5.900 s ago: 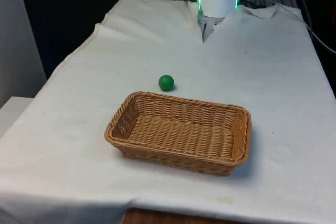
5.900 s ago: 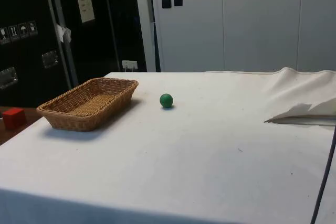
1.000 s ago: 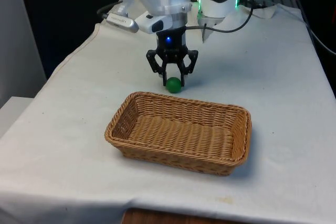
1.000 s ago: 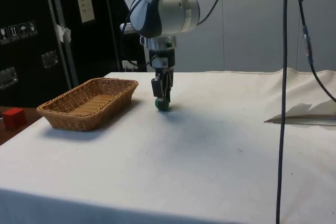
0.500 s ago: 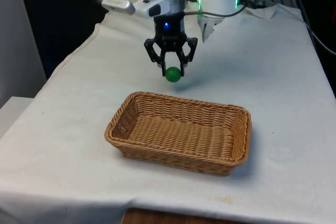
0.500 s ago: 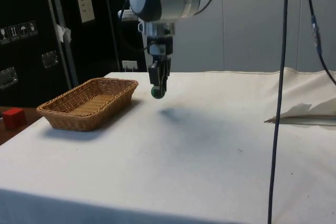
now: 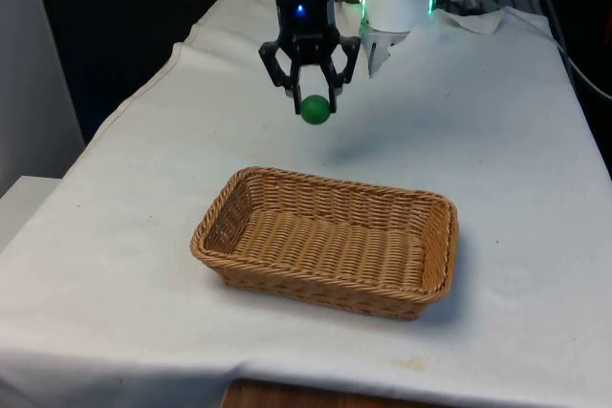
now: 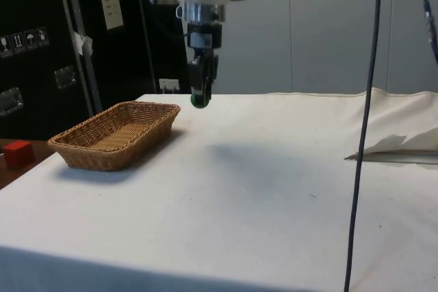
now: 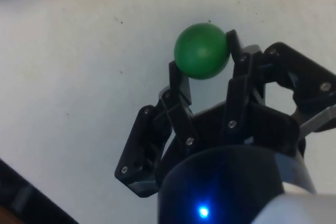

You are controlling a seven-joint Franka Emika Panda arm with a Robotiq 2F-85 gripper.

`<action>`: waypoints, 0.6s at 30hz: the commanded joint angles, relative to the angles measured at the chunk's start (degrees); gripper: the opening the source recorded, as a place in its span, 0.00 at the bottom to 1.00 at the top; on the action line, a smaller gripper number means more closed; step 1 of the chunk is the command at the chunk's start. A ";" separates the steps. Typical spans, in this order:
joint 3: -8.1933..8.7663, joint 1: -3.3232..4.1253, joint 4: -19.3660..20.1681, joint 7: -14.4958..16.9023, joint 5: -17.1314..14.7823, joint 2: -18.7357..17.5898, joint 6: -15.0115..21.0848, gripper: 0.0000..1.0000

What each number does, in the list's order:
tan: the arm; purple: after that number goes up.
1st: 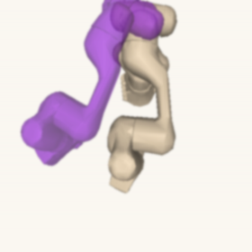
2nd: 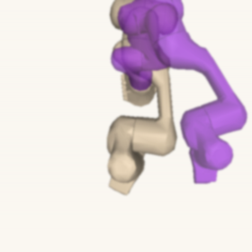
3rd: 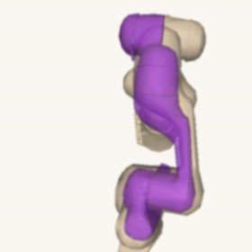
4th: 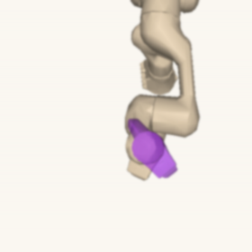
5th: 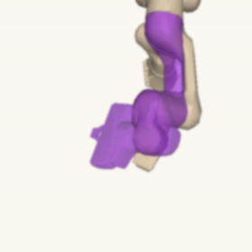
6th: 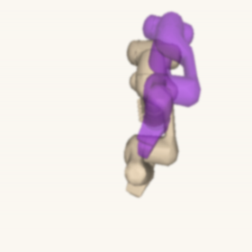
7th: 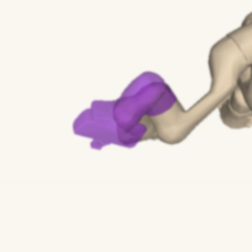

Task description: Pick up the ball and place it into the basket.

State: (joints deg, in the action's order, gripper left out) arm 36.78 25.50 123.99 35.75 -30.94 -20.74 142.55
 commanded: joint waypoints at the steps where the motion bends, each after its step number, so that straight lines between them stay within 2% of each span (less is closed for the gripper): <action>1: 0.74 0.52 -0.06 -1.03 1.32 0.40 -0.63 0.01; 5: 1.03 0.46 -0.23 -2.01 3.04 2.52 -1.83 0.01; 6: 0.40 0.06 -0.11 -0.97 1.83 2.23 -1.20 0.01; 7: 1.03 0.46 -0.29 -2.18 3.38 2.92 -2.06 0.01; 14: 1.32 0.34 -0.92 -3.61 5.73 6.02 -4.01 0.01; 15: 0.86 0.06 -0.80 -2.69 4.58 5.84 -3.44 0.01; 16: 1.38 0.34 -1.09 -3.78 5.96 6.36 -4.35 0.01; 18: 1.49 0.34 -1.43 -4.13 6.59 7.05 -4.98 0.01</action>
State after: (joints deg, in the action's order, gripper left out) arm 37.82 25.55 122.84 32.60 -25.50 -13.87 138.20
